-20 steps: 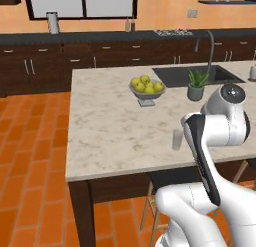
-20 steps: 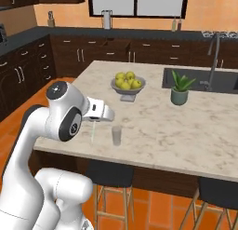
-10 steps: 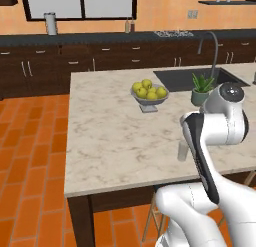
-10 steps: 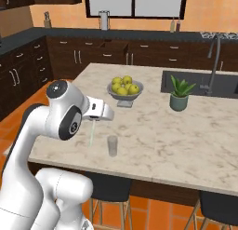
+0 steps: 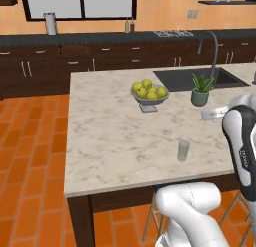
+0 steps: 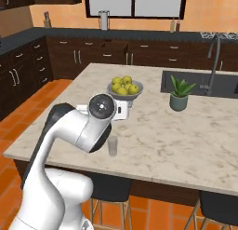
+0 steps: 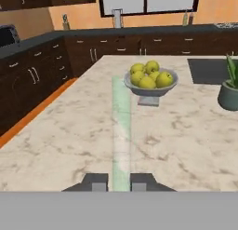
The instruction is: Take a straw from the drawer in front and place it inside the glass cup on the dining counter.
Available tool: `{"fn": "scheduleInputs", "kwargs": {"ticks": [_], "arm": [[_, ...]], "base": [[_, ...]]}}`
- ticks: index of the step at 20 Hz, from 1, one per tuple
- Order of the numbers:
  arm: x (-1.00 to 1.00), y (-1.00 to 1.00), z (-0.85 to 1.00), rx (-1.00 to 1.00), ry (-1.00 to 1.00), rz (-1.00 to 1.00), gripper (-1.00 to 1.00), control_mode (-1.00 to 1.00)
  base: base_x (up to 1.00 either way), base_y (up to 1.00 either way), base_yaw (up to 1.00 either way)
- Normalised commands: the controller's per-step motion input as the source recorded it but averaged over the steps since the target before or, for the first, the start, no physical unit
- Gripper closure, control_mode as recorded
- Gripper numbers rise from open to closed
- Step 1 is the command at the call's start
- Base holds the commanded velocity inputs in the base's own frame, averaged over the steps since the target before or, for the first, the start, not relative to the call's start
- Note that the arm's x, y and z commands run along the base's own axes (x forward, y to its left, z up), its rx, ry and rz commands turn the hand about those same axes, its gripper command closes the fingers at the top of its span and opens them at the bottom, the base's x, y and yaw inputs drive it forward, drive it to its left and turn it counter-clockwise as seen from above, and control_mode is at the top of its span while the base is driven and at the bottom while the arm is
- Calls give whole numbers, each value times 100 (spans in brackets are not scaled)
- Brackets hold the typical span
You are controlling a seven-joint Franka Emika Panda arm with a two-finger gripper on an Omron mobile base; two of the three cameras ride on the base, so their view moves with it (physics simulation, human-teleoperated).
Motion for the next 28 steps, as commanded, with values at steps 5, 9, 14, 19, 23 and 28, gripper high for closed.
{"fn": "scheduleInputs", "kwargs": {"ticks": [5, 9, 14, 19, 23, 28], "arm": [[10, 0, 1, 14, -16, 40, 100, -100], [16, 9, 0, 9, -9, 30, 100, -100], [9, 34, 0, 7, -1, 21, 100, -100], [3, 33, -9, 8, 0, 9, 100, -100], [6, 0, -28, 9, 0, 0, 100, -100], [14, 0, -31, 7, 0, 0, 100, -100]], "base": [[0, 0, 0], [0, 0, 0], [0, 0, 0], [0, 0, 0], [0, 0, 0], [0, 0, 0]]}}
